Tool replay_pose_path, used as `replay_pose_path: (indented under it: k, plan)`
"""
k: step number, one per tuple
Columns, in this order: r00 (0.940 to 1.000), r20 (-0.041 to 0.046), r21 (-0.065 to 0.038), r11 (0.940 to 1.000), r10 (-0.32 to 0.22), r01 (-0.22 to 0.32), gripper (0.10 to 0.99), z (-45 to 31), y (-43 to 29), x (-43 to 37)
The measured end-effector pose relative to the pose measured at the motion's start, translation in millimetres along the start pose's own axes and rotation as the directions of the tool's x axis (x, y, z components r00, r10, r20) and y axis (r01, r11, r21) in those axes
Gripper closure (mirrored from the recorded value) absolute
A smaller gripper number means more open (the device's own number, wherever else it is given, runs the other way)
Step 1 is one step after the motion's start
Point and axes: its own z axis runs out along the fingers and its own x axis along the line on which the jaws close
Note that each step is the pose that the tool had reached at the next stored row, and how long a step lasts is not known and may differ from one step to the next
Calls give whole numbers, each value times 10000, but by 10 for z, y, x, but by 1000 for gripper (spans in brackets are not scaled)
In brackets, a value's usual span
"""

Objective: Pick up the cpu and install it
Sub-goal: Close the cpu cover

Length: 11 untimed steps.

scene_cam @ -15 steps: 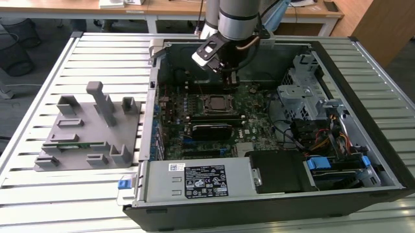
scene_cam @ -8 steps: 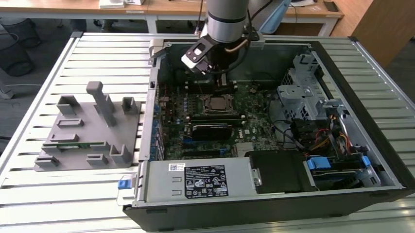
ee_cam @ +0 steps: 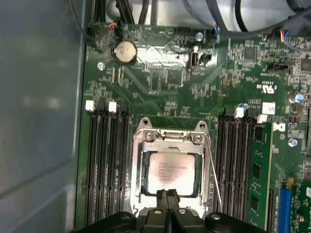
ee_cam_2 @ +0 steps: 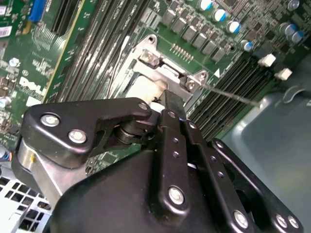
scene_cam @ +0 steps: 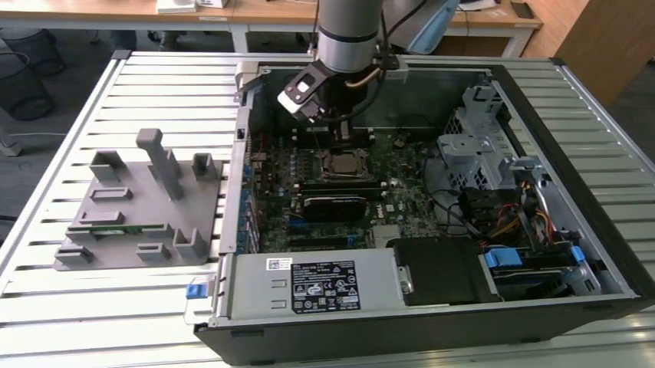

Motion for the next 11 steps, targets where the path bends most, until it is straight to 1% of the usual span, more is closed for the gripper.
replay_pose_path:
  k: [4,5,7,9,11]
  plan:
    - [10000,1,0,10000,-1,1,980,47,-44,3]
    - [10000,0,0,10000,-1,1,980,72,-58,4]
    - [10000,1,0,10000,-1,1,980,96,-71,4]
    - [10000,0,0,10000,-1,1,980,137,-90,6]
    - [10000,0,0,10000,-2,2,980,152,-91,7]
